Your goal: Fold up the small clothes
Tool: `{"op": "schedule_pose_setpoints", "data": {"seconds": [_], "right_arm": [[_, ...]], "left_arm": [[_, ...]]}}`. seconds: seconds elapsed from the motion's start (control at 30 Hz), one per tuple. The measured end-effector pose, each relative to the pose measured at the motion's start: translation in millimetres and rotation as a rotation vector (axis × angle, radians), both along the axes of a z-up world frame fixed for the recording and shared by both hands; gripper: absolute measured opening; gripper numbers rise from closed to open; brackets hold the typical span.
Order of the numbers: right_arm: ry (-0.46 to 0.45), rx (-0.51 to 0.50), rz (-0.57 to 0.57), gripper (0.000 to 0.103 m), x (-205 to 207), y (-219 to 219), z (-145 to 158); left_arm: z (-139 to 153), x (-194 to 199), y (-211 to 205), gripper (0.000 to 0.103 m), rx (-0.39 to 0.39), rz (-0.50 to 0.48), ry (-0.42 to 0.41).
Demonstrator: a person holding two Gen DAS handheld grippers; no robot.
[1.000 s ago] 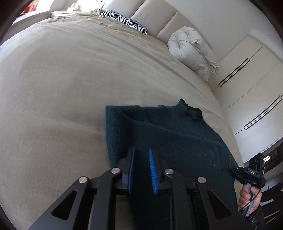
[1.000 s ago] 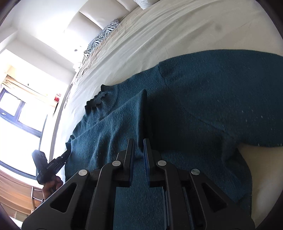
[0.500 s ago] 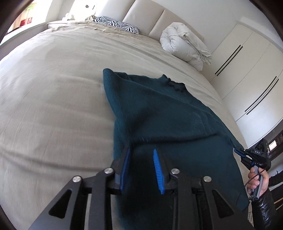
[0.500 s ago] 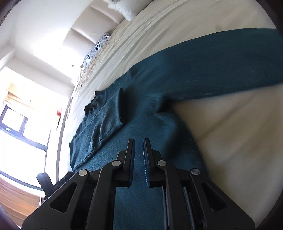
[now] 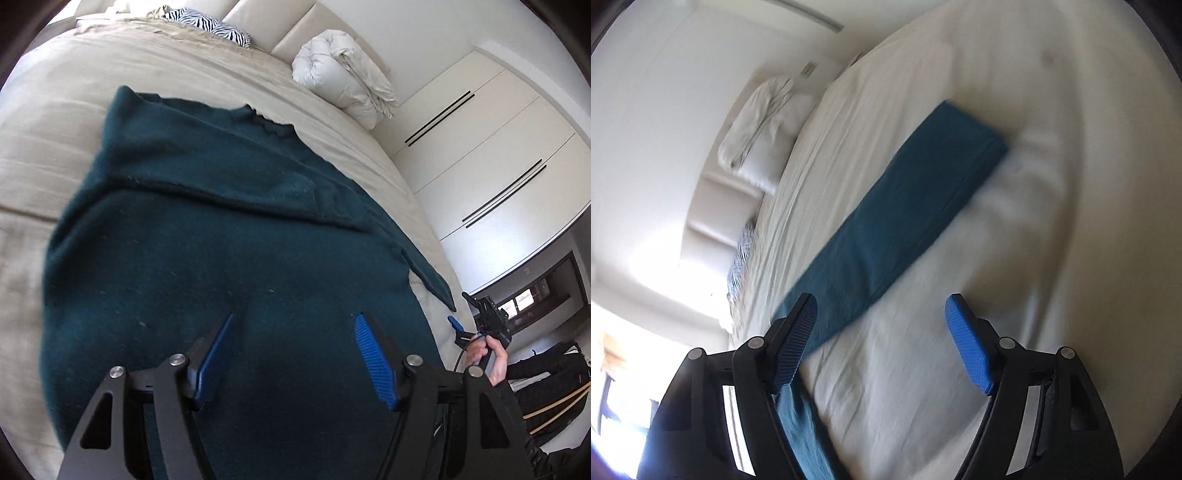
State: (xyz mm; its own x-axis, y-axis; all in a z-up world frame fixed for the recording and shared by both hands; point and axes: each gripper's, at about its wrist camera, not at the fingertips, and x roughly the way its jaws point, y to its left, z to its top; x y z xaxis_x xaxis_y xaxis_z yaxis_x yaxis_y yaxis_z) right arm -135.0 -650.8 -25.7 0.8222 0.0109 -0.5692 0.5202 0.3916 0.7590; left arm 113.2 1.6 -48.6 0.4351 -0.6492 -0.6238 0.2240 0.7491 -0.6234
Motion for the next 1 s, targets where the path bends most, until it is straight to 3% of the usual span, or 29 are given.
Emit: {"op": "schedule_pose_setpoints", "data": {"seconds": [0.2, 0.3, 0.4, 0.47, 0.5, 0.57, 0.63, 0.77, 0.87, 1.0], "right_arm": [[0.009, 0.039, -0.067, 0.07, 17, -47, -15], [0.008, 0.07, -0.121, 0.062, 21, -67, -23], [0.029, 0.05, -0.137, 0.049, 30, -82, -26], [0.054, 0.035, -0.131, 0.029, 36, -91, -27], [0.06, 0.034, -0.131, 0.026, 40, -94, -28], [0.074, 0.014, -0.139, 0.011, 44, -96, -25], [0.092, -0.051, -0.129, 0.008, 53, -89, -12], [0.112, -0.24, -0.008, 0.007, 79, -43, 35], [0.104, -0.433, 0.191, 0.007, 120, 28, 74], [0.12, -0.696, 0.484, 0.007, 161, 151, 93]], "left_arm": [[-2, -4, -2, 0.069, -0.02, 0.032, 0.032], [-4, -5, 3, 0.069, -0.013, 0.042, 0.042], [-8, -4, 4, 0.069, -0.015, 0.047, 0.054], [-10, -2, 5, 0.069, -0.025, 0.049, 0.064], [-11, -1, 5, 0.069, -0.03, 0.048, 0.067], [-11, 2, 4, 0.069, -0.038, 0.048, 0.07], [-10, 6, 2, 0.069, -0.047, 0.045, 0.071], [-7, 17, 0, 0.069, -0.068, 0.052, 0.073], [-1, 31, -4, 0.07, -0.109, 0.056, 0.076], [7, 48, -15, 0.073, -0.165, 0.044, 0.075]]}}
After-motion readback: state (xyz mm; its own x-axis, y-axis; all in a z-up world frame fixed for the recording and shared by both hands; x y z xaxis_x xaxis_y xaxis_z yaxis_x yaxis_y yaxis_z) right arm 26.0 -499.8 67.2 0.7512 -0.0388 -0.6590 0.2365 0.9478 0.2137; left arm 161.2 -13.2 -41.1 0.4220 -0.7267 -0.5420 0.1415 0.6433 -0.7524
